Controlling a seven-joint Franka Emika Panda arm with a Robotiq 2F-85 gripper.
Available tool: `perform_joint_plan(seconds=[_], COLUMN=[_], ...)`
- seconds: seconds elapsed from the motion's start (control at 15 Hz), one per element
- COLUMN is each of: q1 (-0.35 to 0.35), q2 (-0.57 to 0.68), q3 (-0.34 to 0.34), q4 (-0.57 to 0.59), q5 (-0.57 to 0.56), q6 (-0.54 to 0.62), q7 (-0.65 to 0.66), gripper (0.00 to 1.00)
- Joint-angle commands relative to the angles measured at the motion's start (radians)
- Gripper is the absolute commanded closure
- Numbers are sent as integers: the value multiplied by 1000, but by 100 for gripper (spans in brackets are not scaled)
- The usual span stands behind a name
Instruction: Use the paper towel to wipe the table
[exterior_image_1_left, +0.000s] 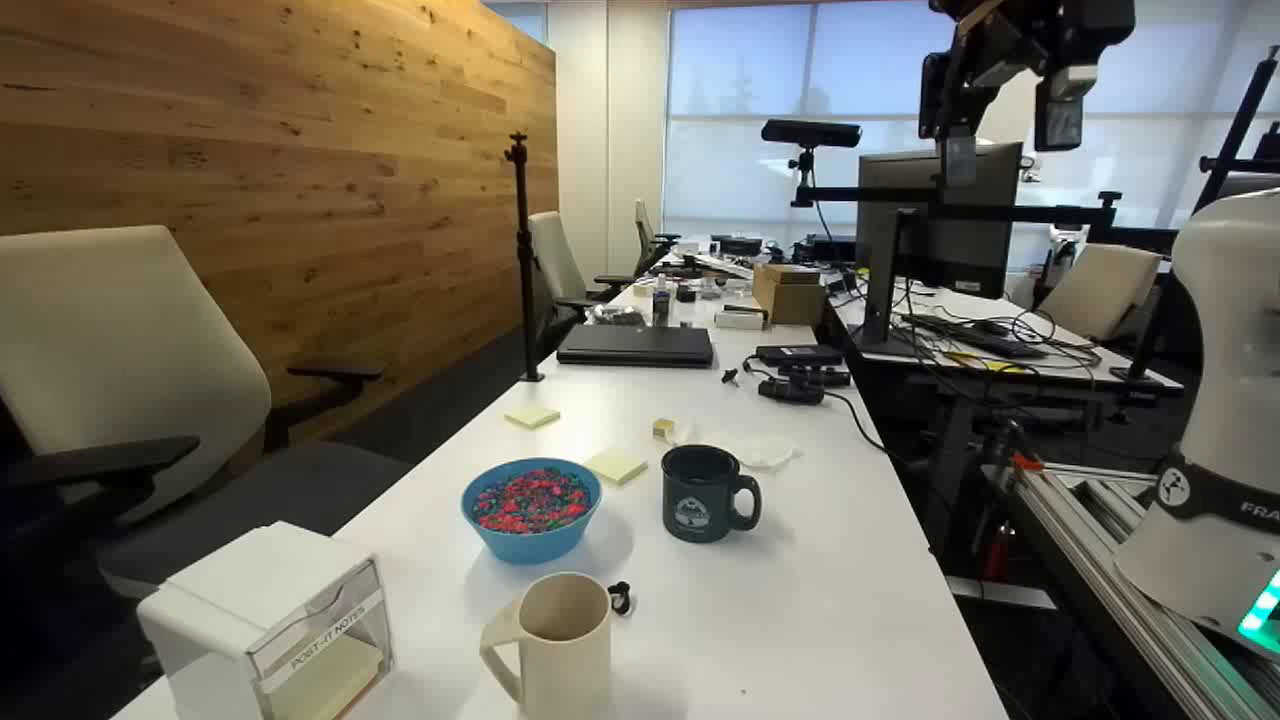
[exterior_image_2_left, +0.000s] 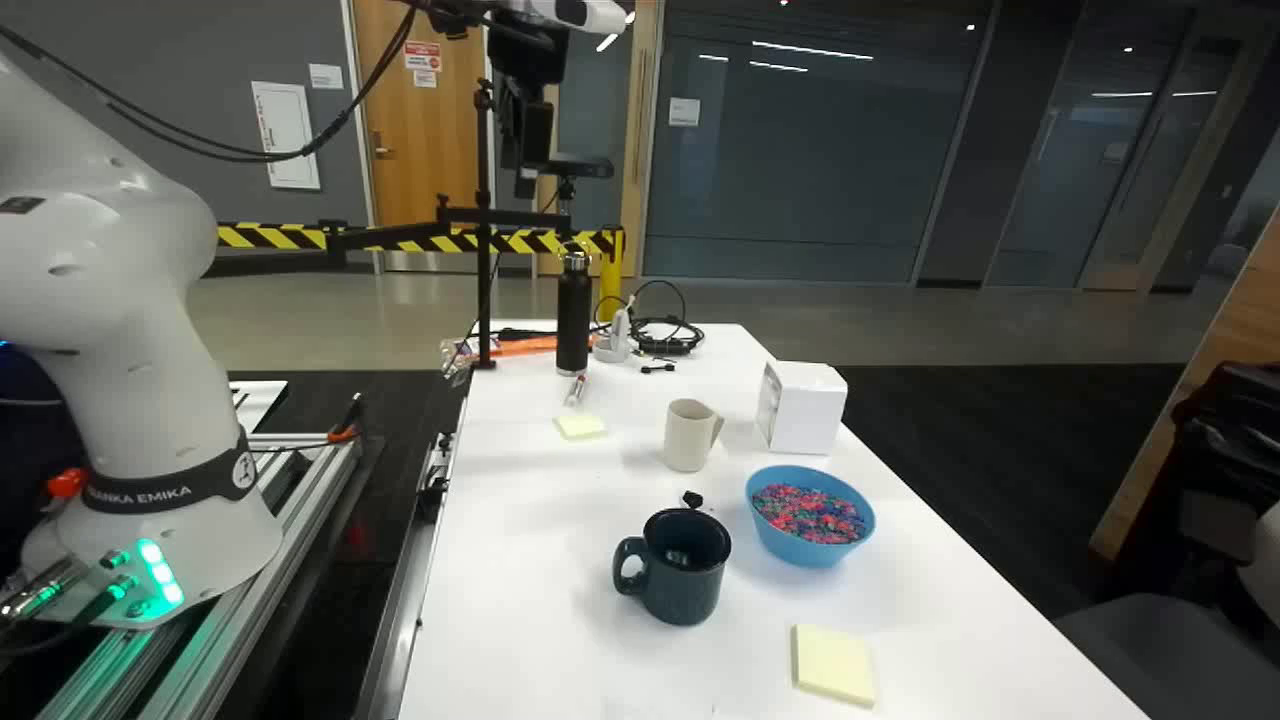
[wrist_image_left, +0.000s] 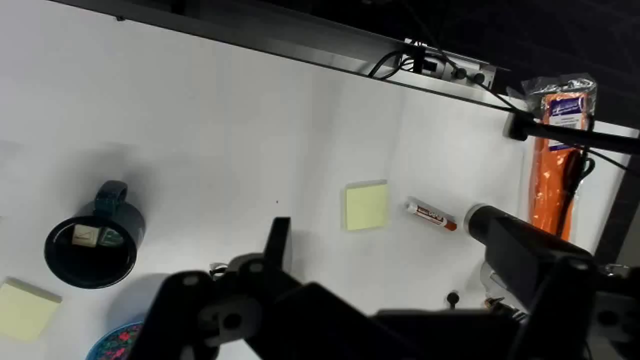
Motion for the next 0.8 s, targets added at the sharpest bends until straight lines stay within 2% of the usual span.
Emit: perform_joint_plan(seconds=[0.0, 0.53, 0.73], q1=[-29, -29, -72], q2=[0, 0, 5], q3=[21, 21, 53], q4=[4, 4, -10], q5=[12, 12, -13], q6=[-7, -7, 77], q7=[-12, -12, 64], gripper=[0, 0, 0])
